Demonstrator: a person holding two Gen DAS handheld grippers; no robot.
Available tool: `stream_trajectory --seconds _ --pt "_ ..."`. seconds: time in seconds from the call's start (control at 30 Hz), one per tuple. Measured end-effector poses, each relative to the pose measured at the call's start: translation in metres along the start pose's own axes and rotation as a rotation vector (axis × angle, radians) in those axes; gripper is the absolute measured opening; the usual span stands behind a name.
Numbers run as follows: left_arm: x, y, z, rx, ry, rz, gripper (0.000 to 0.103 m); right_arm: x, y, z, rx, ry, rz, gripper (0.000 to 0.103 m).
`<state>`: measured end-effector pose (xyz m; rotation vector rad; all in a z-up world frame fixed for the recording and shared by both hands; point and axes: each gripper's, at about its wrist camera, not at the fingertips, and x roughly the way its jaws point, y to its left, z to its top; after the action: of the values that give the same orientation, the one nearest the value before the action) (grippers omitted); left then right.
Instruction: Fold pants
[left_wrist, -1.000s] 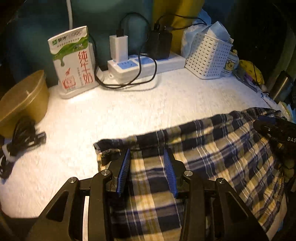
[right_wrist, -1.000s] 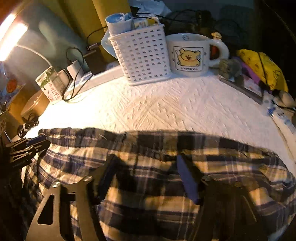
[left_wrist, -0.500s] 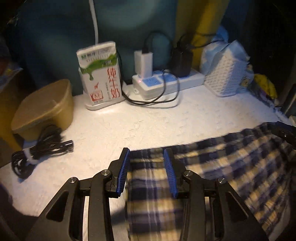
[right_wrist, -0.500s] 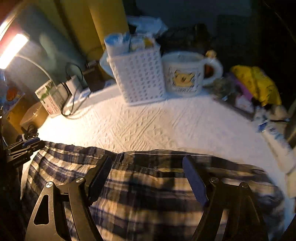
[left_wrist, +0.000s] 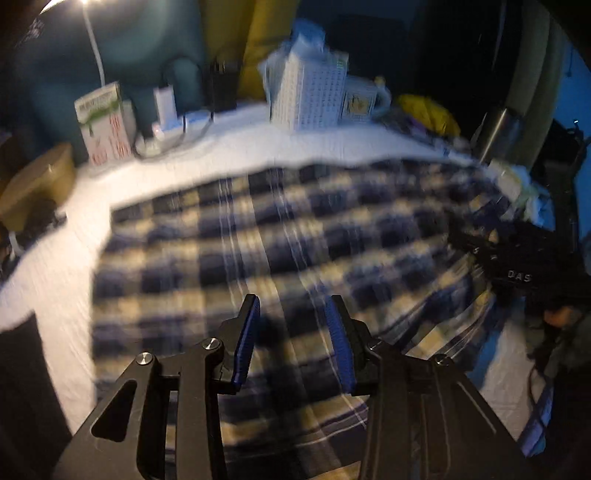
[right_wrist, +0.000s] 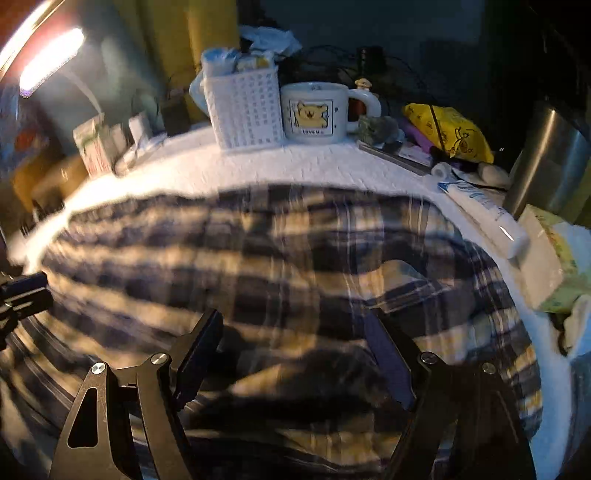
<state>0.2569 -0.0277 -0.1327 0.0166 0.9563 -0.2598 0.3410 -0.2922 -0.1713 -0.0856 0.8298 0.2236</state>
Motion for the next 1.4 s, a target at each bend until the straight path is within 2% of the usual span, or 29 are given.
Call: stream_trajectory --seconds 0.07,0.17,0.23,0.33,0.47,0.63,0.73,0.9,1.07,1.3,1.4 --pt "0.010 -0.002 -0.006 -0.025 0.024 0.037 0.037 -0.003 -0.002 -0.004 0.010 -0.006 0.007 0.080" --pt "-0.005 -0.009 -0.006 -0.017 -0.013 0.054 0.037 -0.017 -0.010 -0.005 0.042 -0.034 0.014 0.081" --pt "-0.022 -0.019 -0.004 0.001 -0.071 0.022 0.037 -0.026 -0.016 -0.008 0.051 -0.047 0.010 0.081" --pt "-0.038 -0.039 -0.007 0.046 -0.117 -0.020 0.037 -0.040 -0.027 -0.017 0.085 -0.066 0.024 0.081" --pt "-0.028 -0.066 -0.017 0.094 -0.075 -0.070 0.037 -0.059 -0.037 -0.031 0.112 -0.082 0.017 0.081" --pt "0.004 -0.072 -0.035 0.096 0.030 -0.054 0.037 -0.077 -0.049 -0.049 0.131 -0.092 0.015 0.081" --pt "0.002 -0.075 -0.041 0.114 -0.009 -0.036 0.038 -0.081 -0.054 -0.057 0.139 -0.088 0.012 0.081" --pt "-0.011 -0.069 -0.039 0.078 0.000 -0.064 0.038 -0.084 -0.059 -0.071 0.139 -0.069 0.006 0.080" --pt "-0.028 -0.048 -0.043 0.065 -0.023 -0.037 0.038 -0.077 -0.060 -0.080 0.144 -0.033 0.003 0.080" --pt "-0.046 -0.019 -0.043 0.007 -0.068 0.013 0.038 -0.097 -0.062 -0.085 0.180 -0.057 -0.022 0.081" --pt "-0.053 -0.008 -0.042 -0.009 -0.087 0.030 0.038 -0.103 -0.066 -0.088 0.210 -0.052 -0.005 0.081"
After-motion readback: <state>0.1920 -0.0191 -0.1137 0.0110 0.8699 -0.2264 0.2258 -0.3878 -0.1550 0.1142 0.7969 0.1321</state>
